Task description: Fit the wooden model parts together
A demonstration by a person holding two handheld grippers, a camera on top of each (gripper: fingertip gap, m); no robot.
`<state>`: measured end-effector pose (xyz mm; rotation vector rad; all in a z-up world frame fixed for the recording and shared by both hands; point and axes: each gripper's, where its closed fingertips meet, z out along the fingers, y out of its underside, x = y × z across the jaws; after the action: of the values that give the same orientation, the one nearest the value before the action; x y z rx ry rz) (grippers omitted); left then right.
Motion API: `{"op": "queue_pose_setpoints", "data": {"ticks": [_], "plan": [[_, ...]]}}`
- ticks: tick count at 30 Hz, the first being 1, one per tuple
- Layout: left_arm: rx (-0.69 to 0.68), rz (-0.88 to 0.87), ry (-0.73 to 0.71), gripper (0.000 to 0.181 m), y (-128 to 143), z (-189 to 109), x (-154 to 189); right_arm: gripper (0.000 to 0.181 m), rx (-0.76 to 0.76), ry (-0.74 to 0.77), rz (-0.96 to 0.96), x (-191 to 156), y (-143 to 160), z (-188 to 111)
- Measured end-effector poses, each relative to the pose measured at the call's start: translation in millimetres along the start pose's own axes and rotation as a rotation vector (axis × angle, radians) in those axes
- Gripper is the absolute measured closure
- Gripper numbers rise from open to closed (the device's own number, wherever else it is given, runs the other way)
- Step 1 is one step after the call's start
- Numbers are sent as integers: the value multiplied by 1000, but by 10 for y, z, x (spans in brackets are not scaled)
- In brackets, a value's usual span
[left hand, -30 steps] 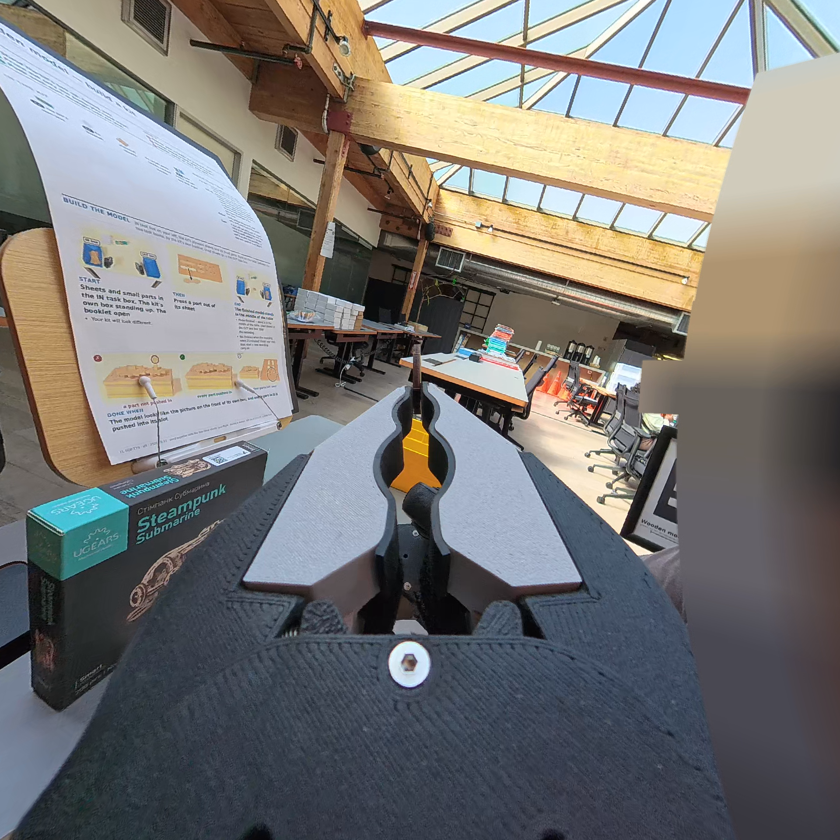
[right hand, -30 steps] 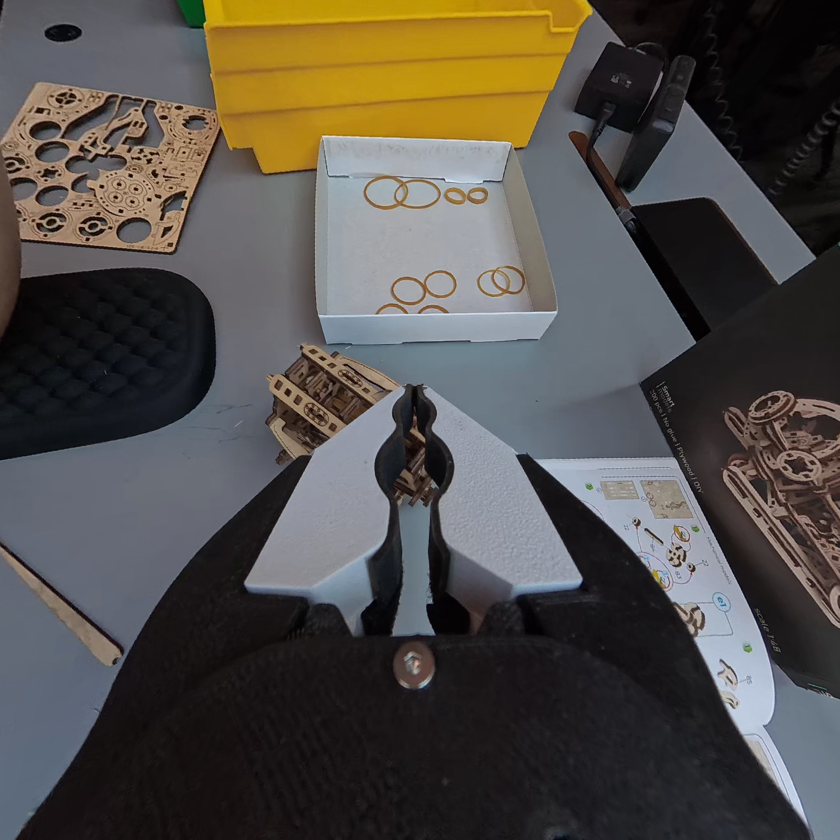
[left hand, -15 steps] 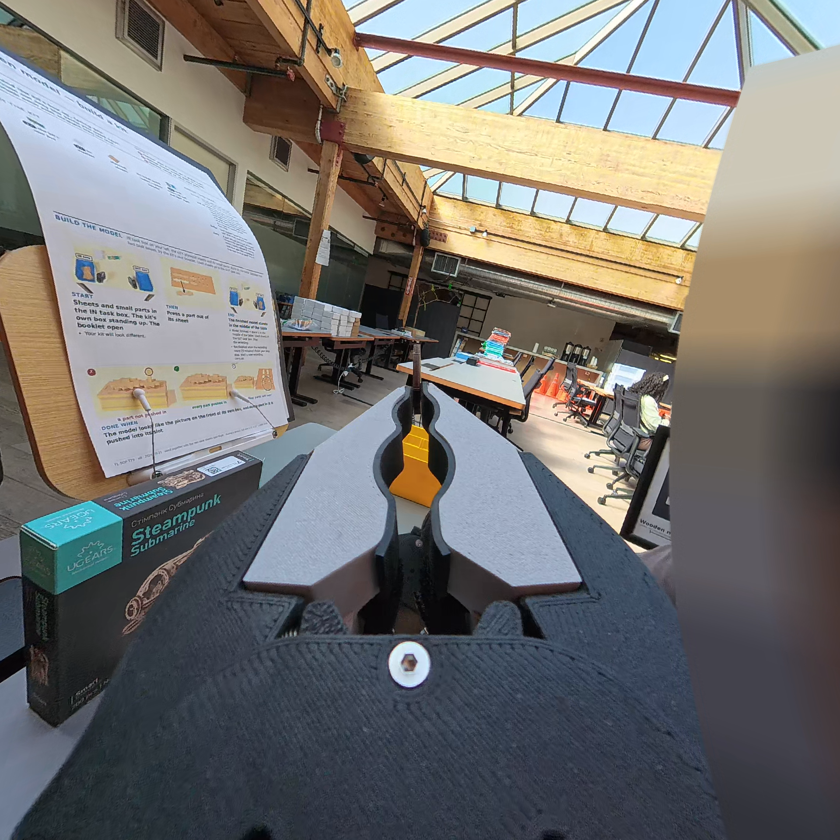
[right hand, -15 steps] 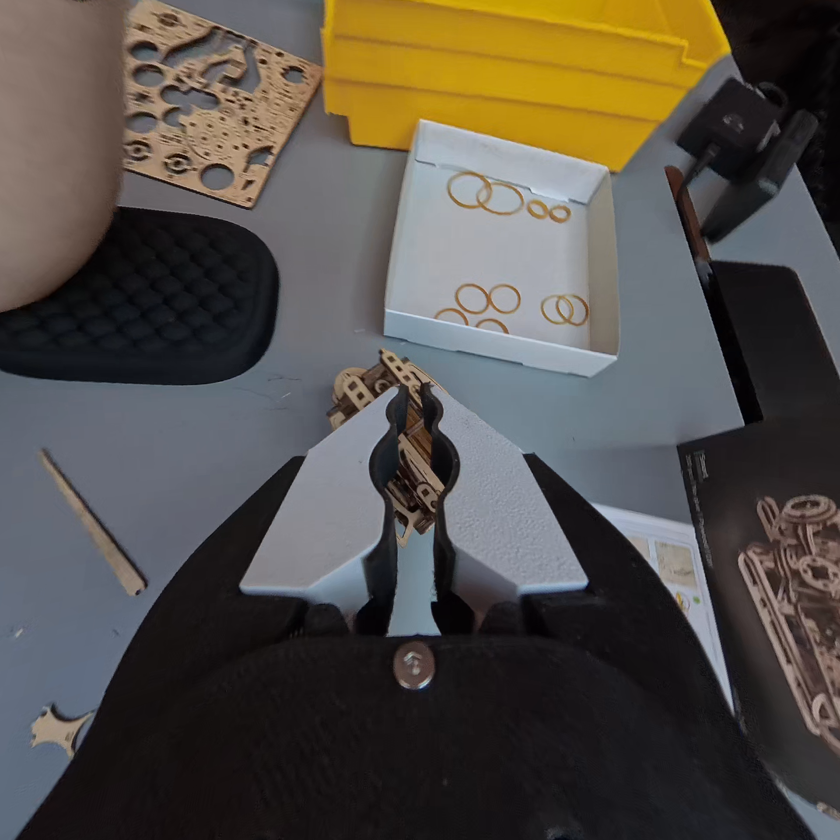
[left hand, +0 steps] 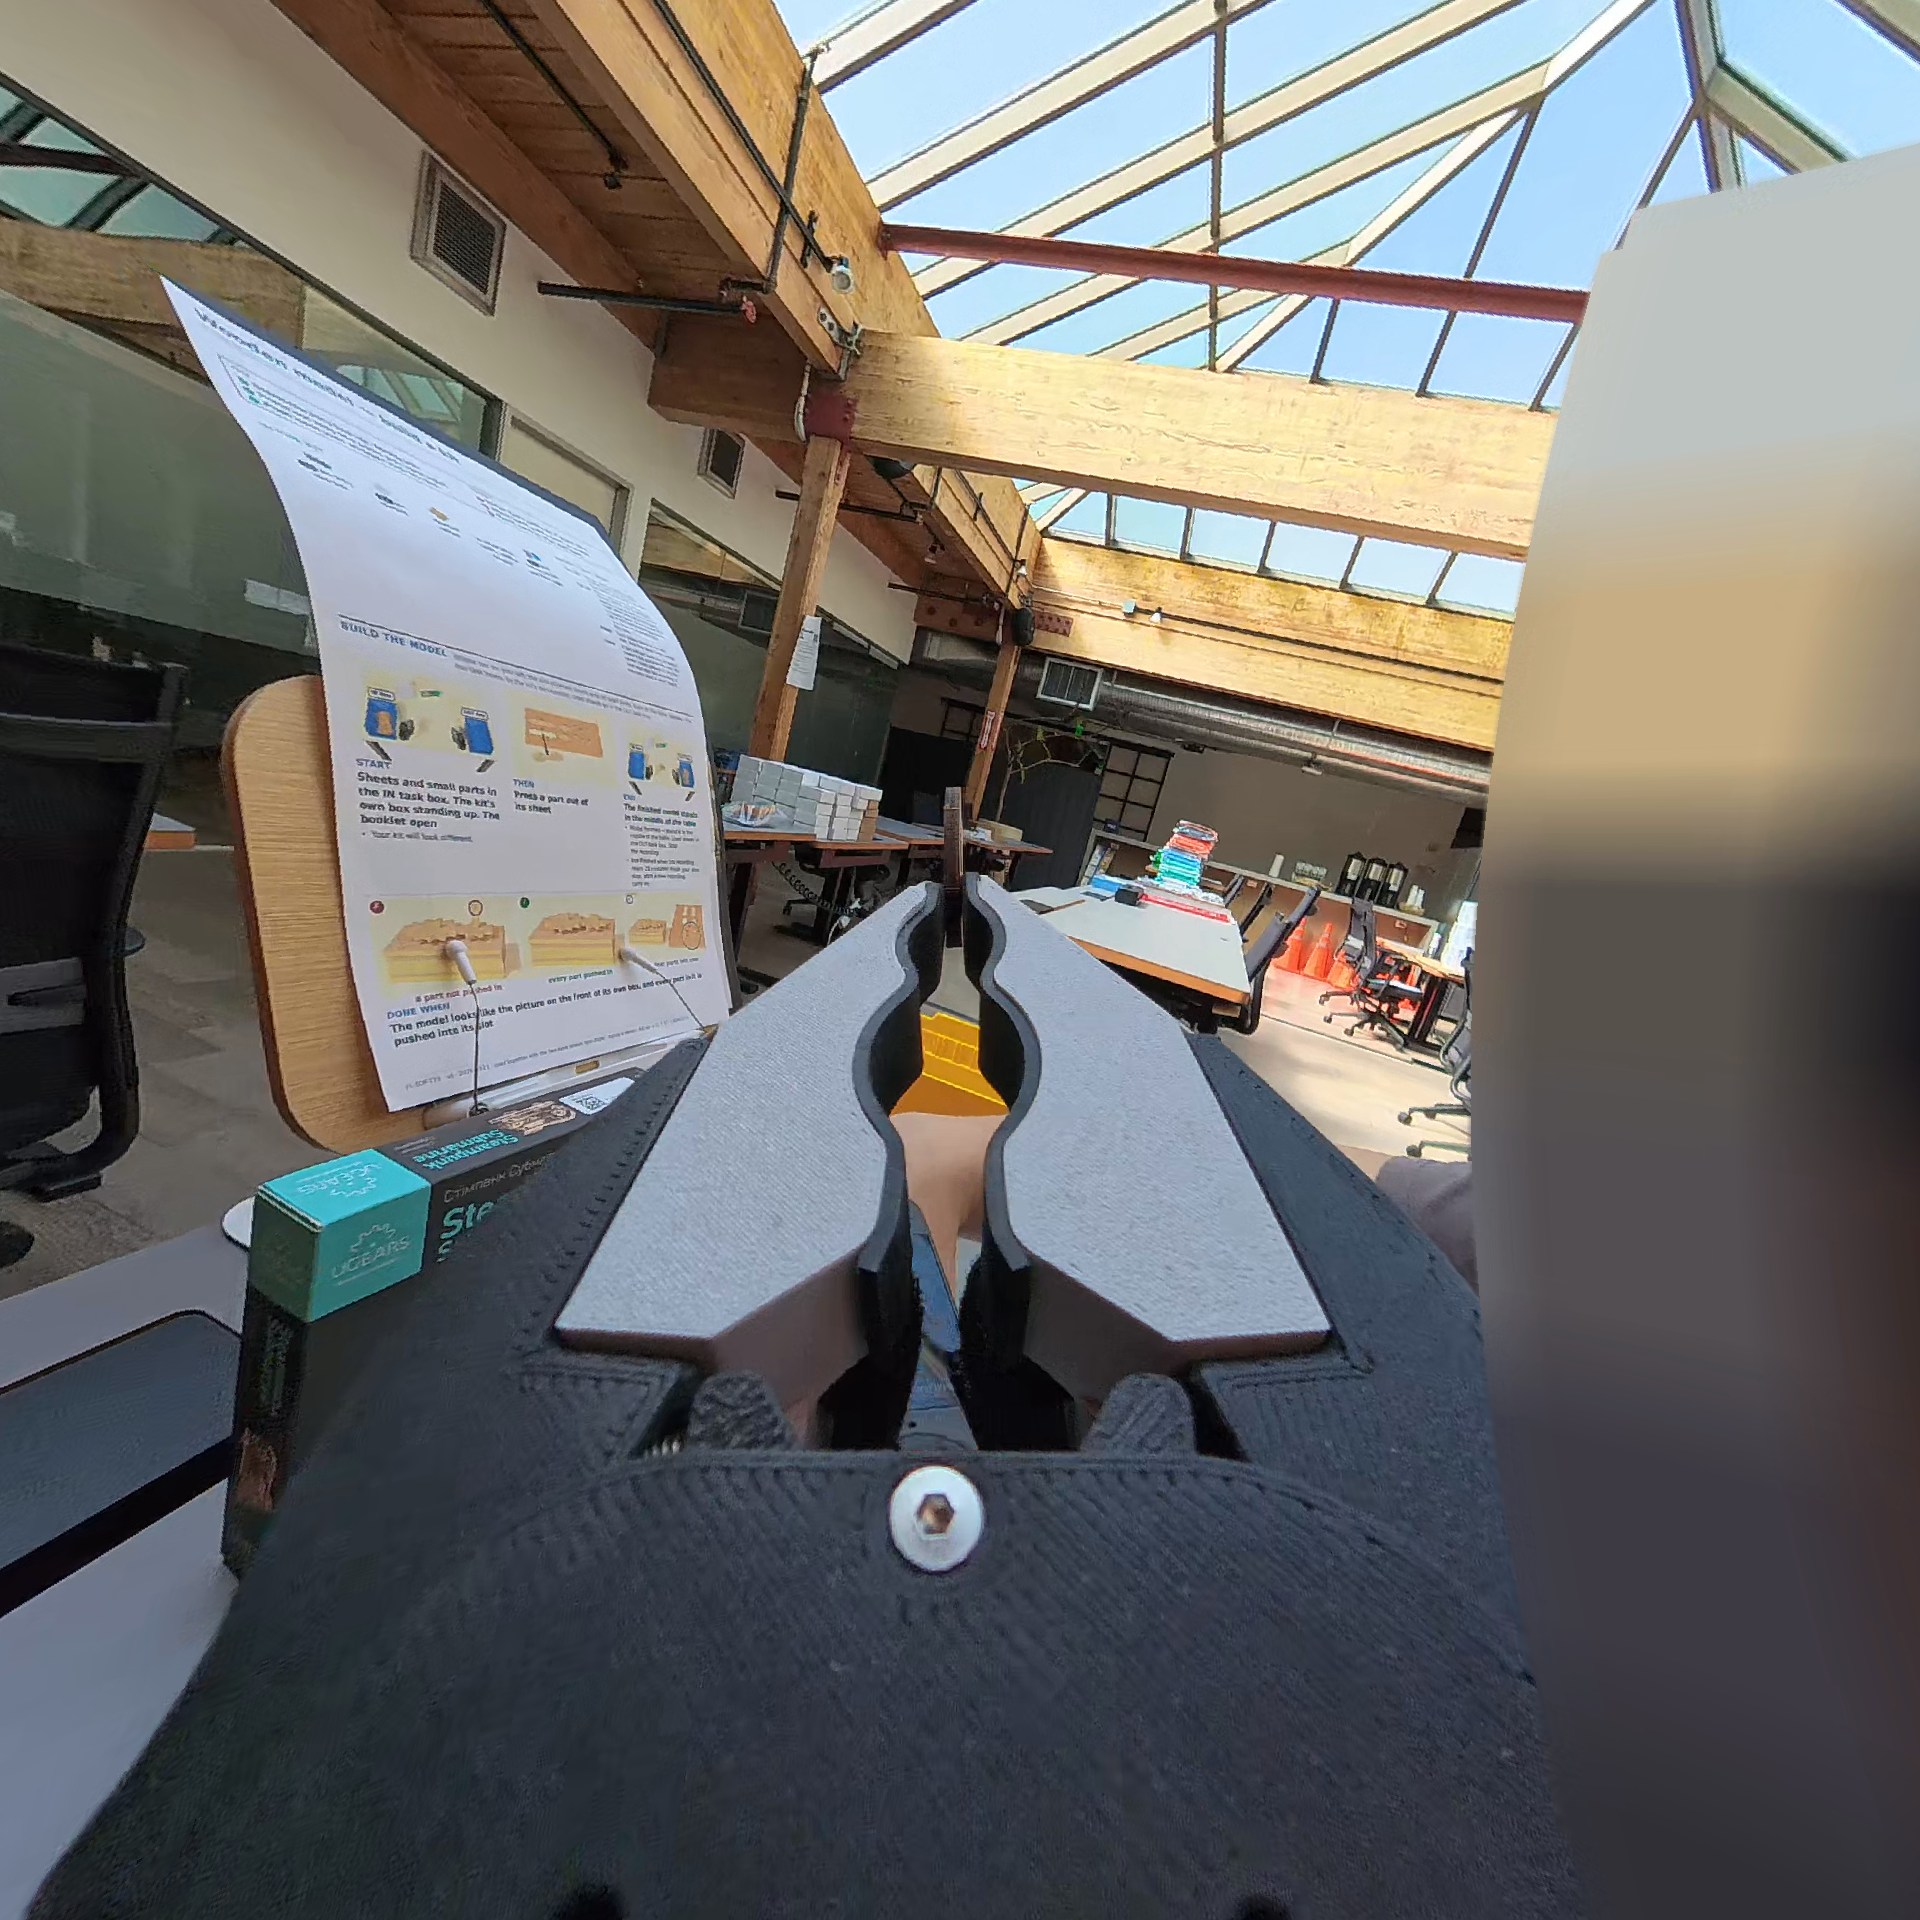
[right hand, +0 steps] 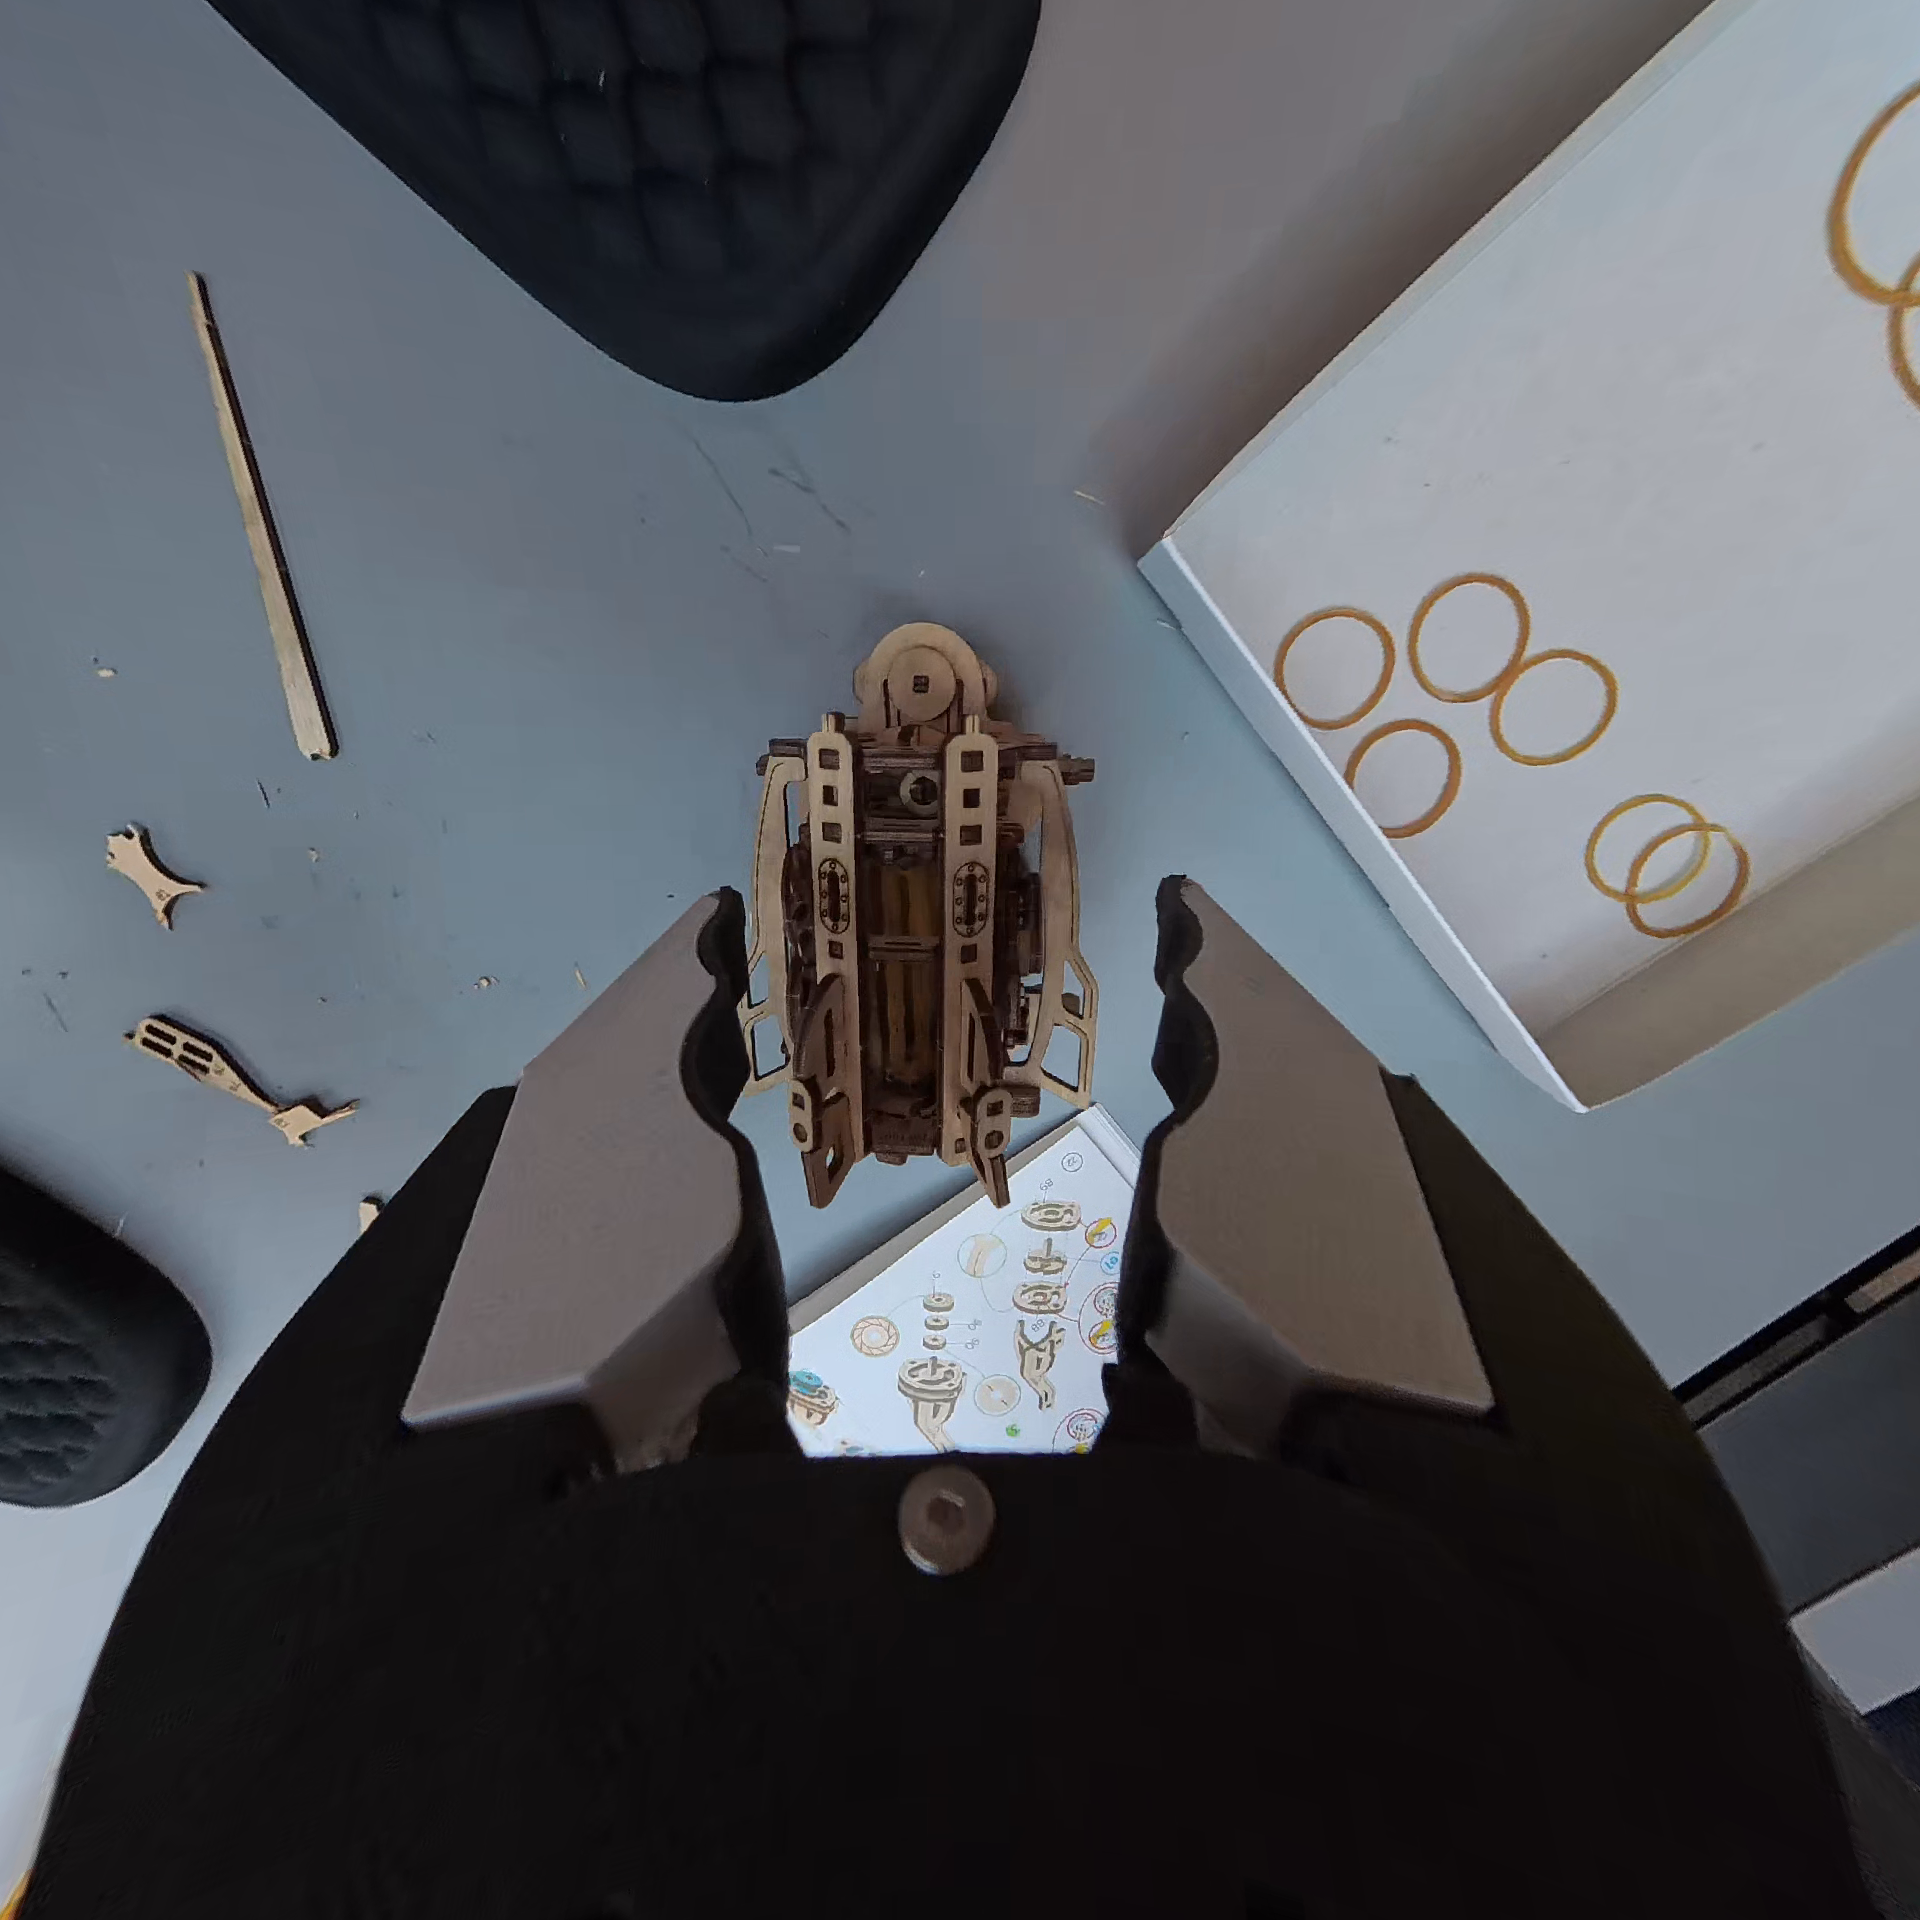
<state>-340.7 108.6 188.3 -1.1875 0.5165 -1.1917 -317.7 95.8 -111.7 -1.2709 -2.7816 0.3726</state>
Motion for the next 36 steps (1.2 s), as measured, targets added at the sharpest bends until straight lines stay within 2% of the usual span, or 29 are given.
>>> {"op": "queue_pose_setpoints", "data": {"ticks": [3, 5, 7, 17, 24, 27, 36], "plan": [[8, -5, -4, 181, -21, -31, -26, 101, -95, -40, -5, -41, 94, 108], [9, -10, -4, 181, -20, -31, -36, 103, -105, -41, -8, -29, 93, 147], [5, -11, -1, 181, -9, -21, -33, 112, -121, -93, 32, -80, 104, 158], [-4, -6, 10, 181, 5, 8, 14, 113, -160, -137, 89, -116, 156, 124], [1, -10, 12, 181, -4, 1, 14, 113, -117, -153, 112, -133, 86, 145], [-1, -11, 10, 180, -2, 3, 13, 120, -79, -164, 126, -127, 53, 107], [-5, -15, 2, 181, 2, -1, -6, 122, -67, -172, 108, -120, 49, 86]]}}
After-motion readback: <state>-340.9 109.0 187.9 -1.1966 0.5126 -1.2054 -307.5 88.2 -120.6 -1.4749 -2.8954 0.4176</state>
